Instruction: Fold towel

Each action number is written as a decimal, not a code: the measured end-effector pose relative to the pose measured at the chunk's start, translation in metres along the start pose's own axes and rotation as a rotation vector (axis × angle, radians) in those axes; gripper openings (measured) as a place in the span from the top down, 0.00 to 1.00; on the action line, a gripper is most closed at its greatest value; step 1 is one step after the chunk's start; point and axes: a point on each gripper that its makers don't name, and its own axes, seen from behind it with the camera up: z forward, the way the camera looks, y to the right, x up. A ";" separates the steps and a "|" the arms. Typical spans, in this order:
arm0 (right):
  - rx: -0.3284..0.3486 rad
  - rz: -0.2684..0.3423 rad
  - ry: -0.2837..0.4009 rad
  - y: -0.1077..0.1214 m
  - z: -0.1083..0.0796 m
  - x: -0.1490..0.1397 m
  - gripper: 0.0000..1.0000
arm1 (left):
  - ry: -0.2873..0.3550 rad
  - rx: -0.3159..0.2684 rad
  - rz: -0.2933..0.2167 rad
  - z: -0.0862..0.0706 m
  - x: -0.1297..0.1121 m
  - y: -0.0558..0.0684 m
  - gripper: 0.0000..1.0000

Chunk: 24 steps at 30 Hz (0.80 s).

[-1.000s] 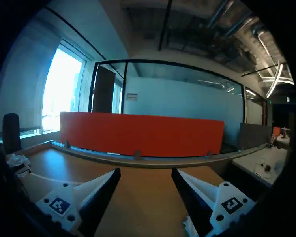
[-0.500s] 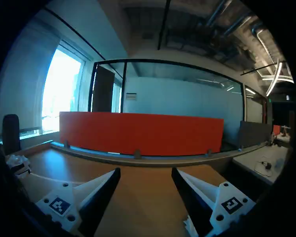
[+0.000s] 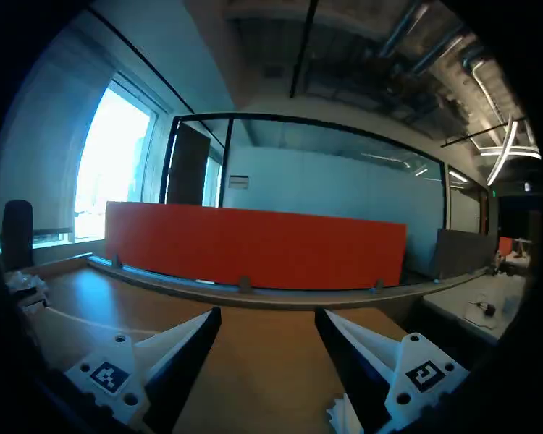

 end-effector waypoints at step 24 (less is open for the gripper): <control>0.015 0.102 0.005 0.010 0.002 -0.089 0.00 | 0.000 0.000 -0.002 -0.002 0.002 -0.001 0.02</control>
